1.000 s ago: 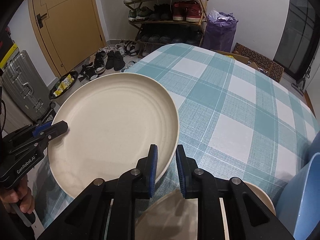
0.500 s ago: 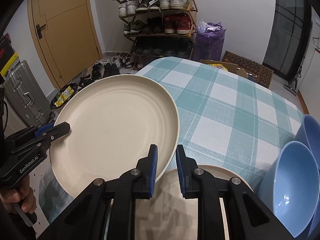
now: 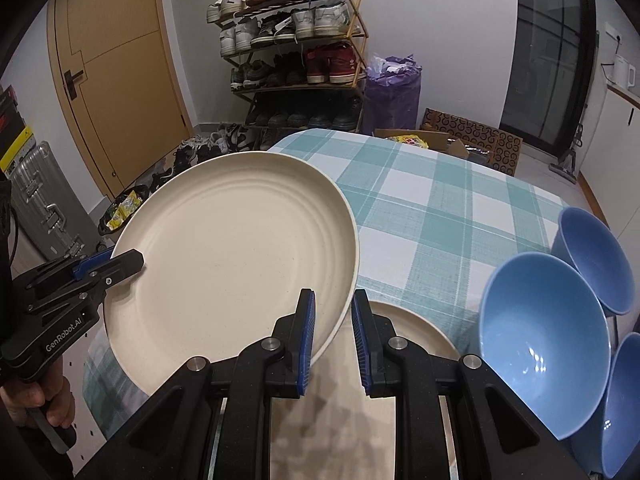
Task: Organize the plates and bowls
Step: 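Lift the cream plate with both tools and carry it toward the stacked plates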
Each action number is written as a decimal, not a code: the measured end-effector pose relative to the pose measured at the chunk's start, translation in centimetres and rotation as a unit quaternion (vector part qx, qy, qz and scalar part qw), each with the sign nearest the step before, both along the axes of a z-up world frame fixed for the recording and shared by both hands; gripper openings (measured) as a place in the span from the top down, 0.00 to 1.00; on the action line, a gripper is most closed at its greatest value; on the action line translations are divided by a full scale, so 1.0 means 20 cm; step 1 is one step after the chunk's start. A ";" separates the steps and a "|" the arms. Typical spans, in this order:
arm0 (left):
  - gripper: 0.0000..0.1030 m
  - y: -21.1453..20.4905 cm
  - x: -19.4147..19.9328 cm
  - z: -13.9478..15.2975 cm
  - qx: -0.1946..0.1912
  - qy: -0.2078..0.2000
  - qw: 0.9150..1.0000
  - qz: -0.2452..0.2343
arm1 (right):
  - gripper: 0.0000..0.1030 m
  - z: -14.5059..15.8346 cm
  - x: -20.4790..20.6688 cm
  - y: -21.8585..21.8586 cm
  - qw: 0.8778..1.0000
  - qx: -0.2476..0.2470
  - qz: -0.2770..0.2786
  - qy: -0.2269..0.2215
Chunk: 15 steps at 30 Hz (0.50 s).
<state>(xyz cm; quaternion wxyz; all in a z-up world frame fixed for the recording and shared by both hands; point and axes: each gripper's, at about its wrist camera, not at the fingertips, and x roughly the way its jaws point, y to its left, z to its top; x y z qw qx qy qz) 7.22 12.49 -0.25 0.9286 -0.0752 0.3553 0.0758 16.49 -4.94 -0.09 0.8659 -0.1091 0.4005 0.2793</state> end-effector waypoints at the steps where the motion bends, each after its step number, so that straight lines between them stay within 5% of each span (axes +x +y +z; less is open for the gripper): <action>1: 0.84 -0.02 0.00 0.00 0.000 -0.001 1.000 -0.002 | 0.82 0.01 -0.01 -0.02 1.000 0.001 -0.003 -0.001; 15: 0.84 -0.19 0.00 0.00 0.002 0.002 0.999 -0.033 | 0.81 0.04 -0.07 -0.23 0.999 0.004 -0.032 -0.009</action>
